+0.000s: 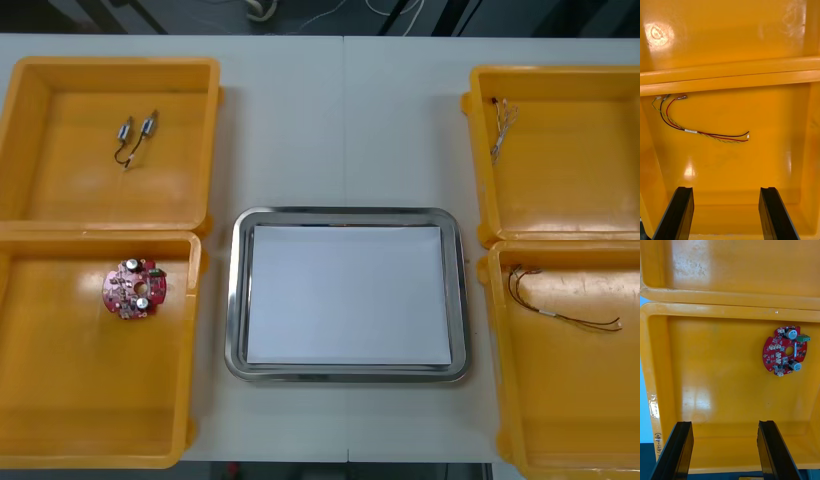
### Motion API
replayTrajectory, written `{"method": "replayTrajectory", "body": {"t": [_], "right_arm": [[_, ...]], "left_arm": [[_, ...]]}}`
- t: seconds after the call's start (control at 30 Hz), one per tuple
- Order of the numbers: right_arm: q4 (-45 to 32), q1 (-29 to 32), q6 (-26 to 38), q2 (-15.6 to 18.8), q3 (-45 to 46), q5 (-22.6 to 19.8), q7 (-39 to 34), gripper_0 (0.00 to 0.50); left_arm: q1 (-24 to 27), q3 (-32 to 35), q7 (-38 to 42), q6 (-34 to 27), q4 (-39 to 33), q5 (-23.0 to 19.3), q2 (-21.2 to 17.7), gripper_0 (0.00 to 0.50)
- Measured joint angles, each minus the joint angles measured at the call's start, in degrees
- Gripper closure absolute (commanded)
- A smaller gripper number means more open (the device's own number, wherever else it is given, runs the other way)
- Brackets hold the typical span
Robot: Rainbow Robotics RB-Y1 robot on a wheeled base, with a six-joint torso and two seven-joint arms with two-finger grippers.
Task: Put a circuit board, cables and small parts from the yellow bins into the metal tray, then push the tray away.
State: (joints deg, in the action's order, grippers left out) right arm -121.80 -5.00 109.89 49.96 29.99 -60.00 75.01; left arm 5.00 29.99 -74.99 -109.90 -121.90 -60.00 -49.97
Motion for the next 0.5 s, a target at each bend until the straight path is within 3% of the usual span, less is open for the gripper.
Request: {"method": "replayTrajectory", "body": {"t": [0.5], "right_arm": [[0.00,-0.09,0.00,0.00,0.00,0.02,0.00,0.000]], "left_arm": [[-0.09,-0.07,0.00,0.00,0.10,0.00,0.11,0.000]]}}
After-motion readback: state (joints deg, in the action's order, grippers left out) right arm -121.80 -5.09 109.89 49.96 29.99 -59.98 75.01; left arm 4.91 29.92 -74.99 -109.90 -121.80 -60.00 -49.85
